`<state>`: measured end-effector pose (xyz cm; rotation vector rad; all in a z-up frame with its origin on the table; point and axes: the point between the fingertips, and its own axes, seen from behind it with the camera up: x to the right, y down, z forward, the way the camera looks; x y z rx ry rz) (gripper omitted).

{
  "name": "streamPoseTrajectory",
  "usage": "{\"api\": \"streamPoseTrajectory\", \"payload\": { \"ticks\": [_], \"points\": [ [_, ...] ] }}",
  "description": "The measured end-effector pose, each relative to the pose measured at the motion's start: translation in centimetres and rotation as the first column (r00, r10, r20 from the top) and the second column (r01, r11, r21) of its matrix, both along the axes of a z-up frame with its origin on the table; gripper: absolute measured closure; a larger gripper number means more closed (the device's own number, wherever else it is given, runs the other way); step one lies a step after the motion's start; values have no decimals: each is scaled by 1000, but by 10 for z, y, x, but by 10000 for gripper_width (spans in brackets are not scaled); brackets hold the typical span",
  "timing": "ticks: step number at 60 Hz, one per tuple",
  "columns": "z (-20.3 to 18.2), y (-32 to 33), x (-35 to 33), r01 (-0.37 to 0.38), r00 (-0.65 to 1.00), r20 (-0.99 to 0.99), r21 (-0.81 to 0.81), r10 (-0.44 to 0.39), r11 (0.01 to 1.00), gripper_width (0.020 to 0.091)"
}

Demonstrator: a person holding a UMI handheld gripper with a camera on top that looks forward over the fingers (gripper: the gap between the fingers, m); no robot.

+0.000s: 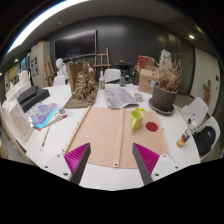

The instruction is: Pour water

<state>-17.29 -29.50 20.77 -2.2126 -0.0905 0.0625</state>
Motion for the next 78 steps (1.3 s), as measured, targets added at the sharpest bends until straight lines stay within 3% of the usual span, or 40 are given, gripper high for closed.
{"api": "streamPoseTrajectory", "payload": {
  "ticks": [10,29,39,54,69,74,78],
  "points": [
    [-10,4,47,84,996,18,-12,-84,996,244],
    [-47,13,212,258,964,59,14,-258,966,245],
    [-66,19,302,313,942,94,93,-321,945,246],
    [-104,65,391,297,947,78,162,-312,941,245],
    [-146,127,430,248,961,73,186,-265,951,243],
    [-157,146,434,228,969,49,190,-242,955,278],
    [-159,156,434,226,971,26,206,-236,952,372]
  ]
}}
